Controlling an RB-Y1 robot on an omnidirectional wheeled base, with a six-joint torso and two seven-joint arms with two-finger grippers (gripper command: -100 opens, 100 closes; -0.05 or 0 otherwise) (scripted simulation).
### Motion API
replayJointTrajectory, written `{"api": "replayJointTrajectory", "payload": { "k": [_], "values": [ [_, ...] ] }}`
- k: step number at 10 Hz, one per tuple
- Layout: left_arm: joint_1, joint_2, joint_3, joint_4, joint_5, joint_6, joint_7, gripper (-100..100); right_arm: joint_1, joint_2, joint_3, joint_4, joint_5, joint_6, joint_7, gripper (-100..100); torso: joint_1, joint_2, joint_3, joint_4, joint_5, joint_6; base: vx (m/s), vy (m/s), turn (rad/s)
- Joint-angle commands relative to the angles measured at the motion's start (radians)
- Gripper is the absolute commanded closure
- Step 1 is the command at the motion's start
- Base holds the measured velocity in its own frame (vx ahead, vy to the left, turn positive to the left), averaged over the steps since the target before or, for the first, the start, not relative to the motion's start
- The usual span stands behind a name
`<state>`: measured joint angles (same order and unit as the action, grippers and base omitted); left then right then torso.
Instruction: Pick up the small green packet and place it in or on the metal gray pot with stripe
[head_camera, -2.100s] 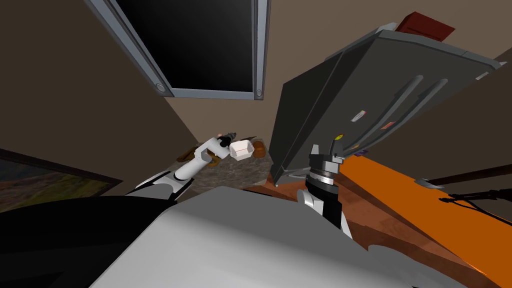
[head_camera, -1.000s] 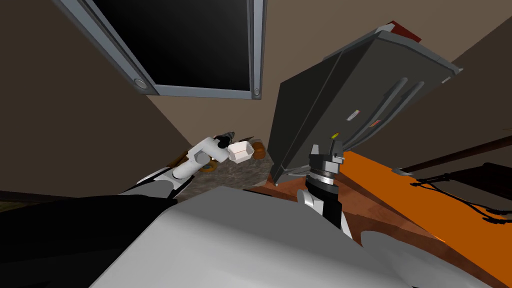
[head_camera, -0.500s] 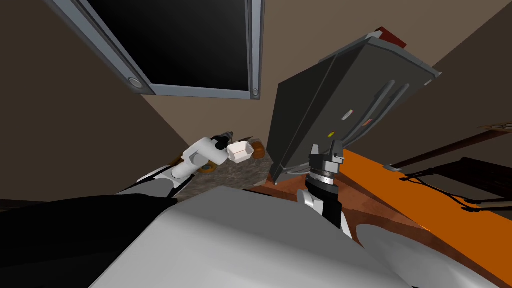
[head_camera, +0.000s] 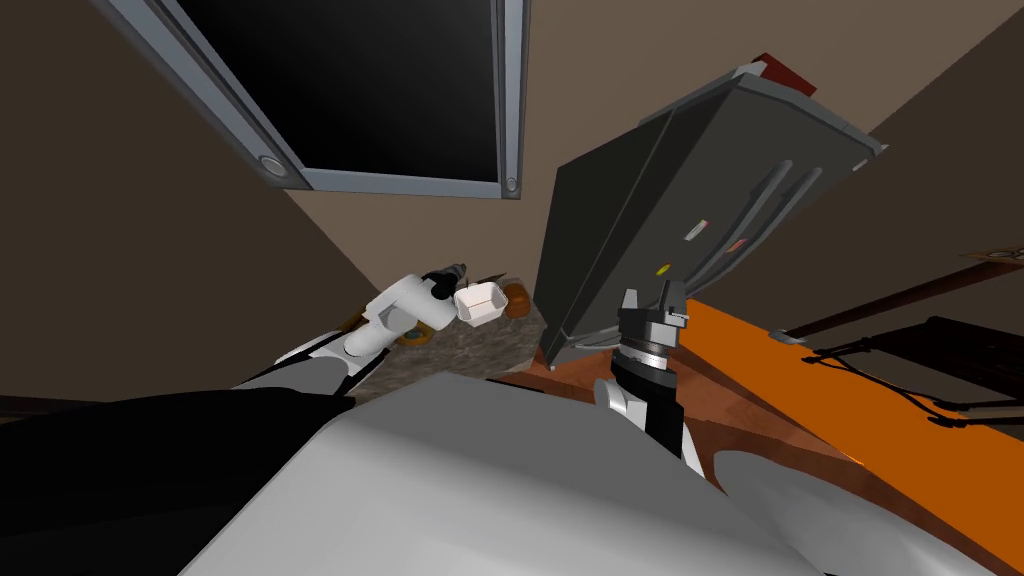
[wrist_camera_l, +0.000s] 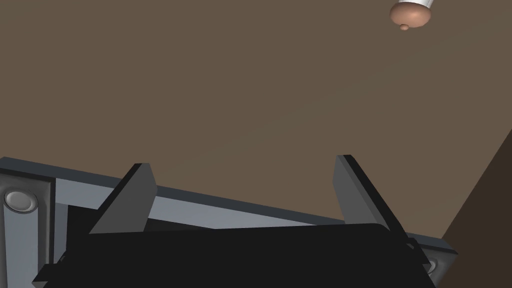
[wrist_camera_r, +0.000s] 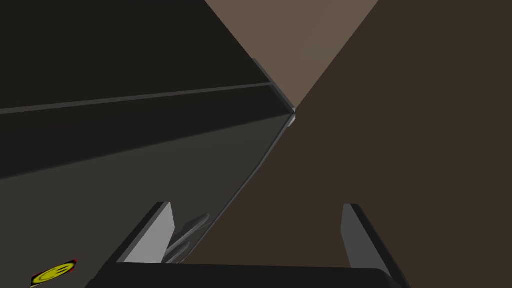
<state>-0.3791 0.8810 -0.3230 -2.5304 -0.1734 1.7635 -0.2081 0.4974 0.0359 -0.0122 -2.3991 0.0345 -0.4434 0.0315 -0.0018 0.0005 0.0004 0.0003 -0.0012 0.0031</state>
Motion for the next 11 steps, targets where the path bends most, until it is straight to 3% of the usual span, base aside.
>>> {"api": "replayJointTrajectory", "payload": {
  "k": [1, 2, 3, 11],
  "values": [
    [0.000, 0.000, 0.000, 0.000, 0.000, 0.000, 0.000, -100, 0.000, 0.000, 0.000, 0.000, 0.000, 0.000, 0.000, 0, 0.000, 0.000, 0.000, 0.000, 0.000, 0.000, -0.003, 0.004, -0.011],
    [0.000, 0.000, 0.000, 0.000, 0.000, 0.000, 0.000, -100, 0.000, 0.000, 0.000, 0.000, 0.000, 0.000, 0.000, 0, 0.000, 0.000, 0.000, 0.000, 0.000, 0.000, 0.000, 0.000, 0.000],
    [-0.050, 0.020, -0.002, 0.002, 0.035, 0.048, 0.011, -100, 0.000, 0.000, 0.000, 0.000, 0.000, 0.000, 0.000, 0, 0.000, 0.000, 0.000, 0.000, 0.000, 0.000, -0.021, 0.021, -0.095],
    [-0.256, 0.100, -0.008, 0.012, 0.174, 0.240, 0.053, -100, 0.000, 0.000, 0.000, 0.000, 0.000, 0.000, 0.000, 0, 0.002, 0.001, 0.001, 0.000, 0.000, 0.000, -0.026, 0.032, -0.096]
  ]
}}
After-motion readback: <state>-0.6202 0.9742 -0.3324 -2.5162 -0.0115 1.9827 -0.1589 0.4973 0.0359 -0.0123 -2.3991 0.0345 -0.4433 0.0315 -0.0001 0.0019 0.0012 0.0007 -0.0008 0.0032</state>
